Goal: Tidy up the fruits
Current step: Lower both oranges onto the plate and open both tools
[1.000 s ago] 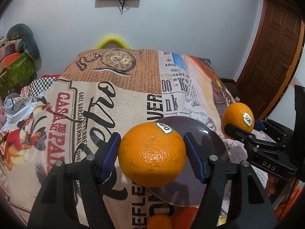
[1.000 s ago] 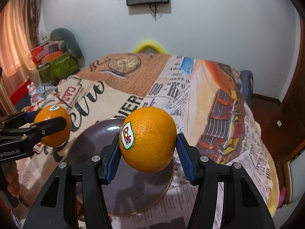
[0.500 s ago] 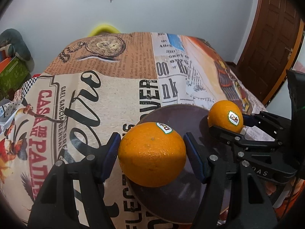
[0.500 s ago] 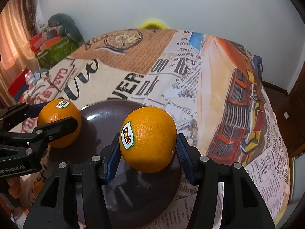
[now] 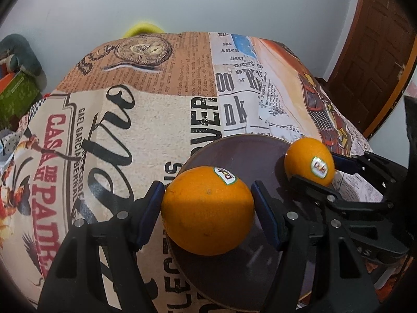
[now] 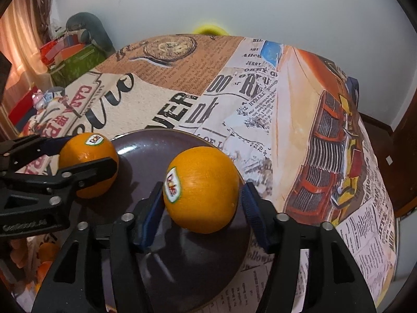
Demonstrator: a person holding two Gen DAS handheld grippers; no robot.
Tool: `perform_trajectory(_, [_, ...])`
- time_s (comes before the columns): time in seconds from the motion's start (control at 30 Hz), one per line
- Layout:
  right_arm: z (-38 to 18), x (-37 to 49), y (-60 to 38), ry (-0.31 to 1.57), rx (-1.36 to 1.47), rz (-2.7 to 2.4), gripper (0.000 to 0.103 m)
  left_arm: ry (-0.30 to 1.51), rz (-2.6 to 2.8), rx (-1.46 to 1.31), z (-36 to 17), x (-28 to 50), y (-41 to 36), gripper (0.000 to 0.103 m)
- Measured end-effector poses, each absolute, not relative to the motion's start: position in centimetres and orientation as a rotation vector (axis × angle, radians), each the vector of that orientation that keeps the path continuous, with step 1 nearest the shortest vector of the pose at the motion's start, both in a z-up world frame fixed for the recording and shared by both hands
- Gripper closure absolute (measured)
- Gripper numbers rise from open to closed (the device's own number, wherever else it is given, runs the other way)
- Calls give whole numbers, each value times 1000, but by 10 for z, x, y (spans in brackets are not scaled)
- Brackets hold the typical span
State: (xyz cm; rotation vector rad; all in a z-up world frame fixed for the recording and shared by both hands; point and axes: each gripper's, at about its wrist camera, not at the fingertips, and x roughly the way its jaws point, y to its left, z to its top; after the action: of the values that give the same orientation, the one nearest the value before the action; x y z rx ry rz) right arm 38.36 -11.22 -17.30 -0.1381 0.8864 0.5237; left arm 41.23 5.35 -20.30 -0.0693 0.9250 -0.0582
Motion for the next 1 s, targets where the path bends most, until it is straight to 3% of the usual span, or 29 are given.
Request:
perform_trajectory(0.1, [-164,376,-115,861,-144,531,40,884,-54,-95,-193,403,55,34])
perform_trajectory(0.2, [-155,369,-117,839,-151,521,40,836,-40,-73,-177,393,53,23])
perform_trajectory(1.0, [-72,231,-147,652,-128,501,36,730,6,-5,-97,242,47,22])
